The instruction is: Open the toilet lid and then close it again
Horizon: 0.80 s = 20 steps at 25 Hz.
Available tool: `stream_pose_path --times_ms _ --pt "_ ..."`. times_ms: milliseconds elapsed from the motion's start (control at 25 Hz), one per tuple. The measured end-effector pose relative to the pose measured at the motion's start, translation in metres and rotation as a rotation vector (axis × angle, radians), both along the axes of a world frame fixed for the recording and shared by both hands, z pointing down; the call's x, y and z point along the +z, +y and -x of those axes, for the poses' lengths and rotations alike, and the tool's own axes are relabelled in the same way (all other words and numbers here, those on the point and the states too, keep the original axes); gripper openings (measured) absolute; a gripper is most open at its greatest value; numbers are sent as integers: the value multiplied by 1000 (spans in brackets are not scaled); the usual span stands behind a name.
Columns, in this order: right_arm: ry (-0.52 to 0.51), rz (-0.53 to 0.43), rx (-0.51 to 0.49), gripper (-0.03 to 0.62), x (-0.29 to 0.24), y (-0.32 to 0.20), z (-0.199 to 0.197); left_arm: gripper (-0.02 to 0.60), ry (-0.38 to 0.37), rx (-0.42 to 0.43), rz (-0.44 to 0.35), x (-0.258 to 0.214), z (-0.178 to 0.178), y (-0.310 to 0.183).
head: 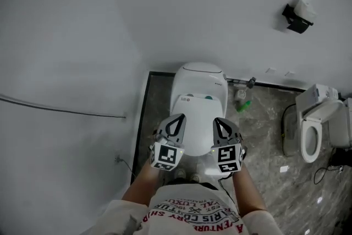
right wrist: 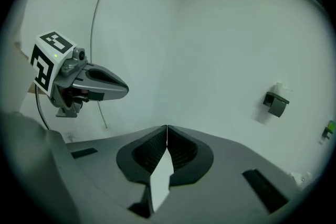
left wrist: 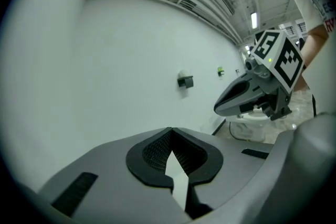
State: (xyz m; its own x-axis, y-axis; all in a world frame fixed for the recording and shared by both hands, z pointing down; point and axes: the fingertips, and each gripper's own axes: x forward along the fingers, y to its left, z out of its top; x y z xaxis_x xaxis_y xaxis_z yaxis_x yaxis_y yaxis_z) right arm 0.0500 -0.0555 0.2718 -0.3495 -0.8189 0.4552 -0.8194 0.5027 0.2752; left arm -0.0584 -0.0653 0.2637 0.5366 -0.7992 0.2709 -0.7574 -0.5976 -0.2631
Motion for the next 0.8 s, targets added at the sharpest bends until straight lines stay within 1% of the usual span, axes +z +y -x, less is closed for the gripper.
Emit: stream_pose_path --times_ms 200,320,440,600,680,800 --pt "-106 -46 64 15 -51 11 -7 8 192 -50 -6 -65 14 5" --pt "-166 -62 102 15 -77 21 -11 8 263 -88 5 -94 20 14" --pt "-229 -79 139 15 -98 26 -16 8 303 -101 4 -122 21 22" --pt "-280 -93 154 15 -114 33 -18 8 339 -95 12 -141 17 32" --pt "-284 -100 151 15 -120 33 -17 8 331 -98 5 -147 18 34" --pt "-287 -116 162 15 -127 31 -19 8 299 -99 -8 -153 18 35"
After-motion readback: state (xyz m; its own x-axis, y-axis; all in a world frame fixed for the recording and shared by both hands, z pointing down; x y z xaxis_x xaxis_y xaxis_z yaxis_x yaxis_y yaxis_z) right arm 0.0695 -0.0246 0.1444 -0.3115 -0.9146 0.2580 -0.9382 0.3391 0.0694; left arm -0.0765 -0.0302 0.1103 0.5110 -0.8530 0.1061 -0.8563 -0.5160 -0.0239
